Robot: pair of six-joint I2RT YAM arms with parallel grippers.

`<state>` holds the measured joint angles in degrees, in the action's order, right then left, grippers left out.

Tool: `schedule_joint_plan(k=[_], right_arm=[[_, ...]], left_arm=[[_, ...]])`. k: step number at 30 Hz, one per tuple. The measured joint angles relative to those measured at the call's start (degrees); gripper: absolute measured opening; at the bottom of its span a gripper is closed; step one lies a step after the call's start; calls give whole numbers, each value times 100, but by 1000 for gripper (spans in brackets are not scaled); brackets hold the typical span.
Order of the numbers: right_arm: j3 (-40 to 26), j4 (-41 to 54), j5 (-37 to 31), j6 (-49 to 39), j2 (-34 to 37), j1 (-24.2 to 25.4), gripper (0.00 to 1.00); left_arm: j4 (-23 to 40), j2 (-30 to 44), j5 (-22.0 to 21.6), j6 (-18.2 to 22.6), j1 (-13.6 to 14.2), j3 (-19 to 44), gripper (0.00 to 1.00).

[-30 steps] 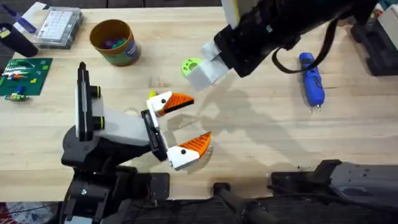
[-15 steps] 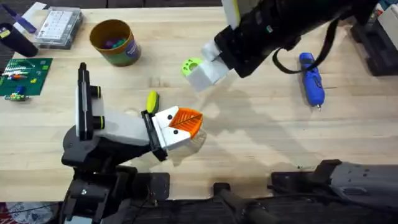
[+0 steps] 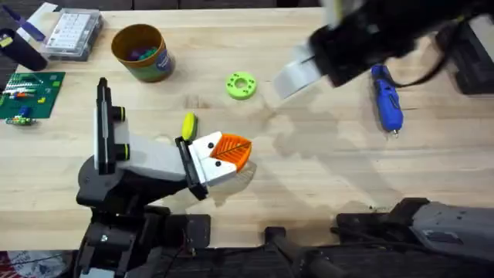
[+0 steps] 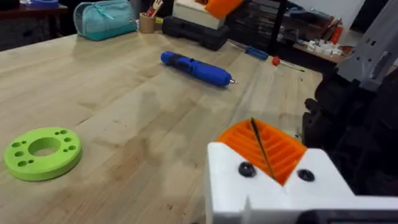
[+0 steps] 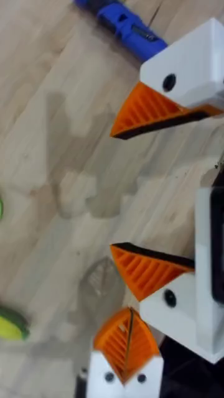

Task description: Pick up the gripper from the table and insert it into the empty holder that is missing its gripper. Then pick up a screw, insert it into the mounting hole, and use the screwdriver to tighten it. Finally, clean up the table by picking up the vegetable and placing it into the bucket.

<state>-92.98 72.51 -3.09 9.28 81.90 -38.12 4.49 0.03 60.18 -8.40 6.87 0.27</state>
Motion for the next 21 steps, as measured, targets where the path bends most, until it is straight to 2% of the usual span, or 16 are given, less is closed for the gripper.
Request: schedule_joint_plan(k=[10,15,21], right_arm=[[1614,-353,-161,37,-1303,1647,985],[2144,-516,78,-427,-1400,2775,985],[2321,-717,449,-1123,-1297,4208,985]], left_arm=[[0,0,0,0,0,0,7],[0,0,-2,2,0,0,7],[113,4,9,-4,0,4,7]])
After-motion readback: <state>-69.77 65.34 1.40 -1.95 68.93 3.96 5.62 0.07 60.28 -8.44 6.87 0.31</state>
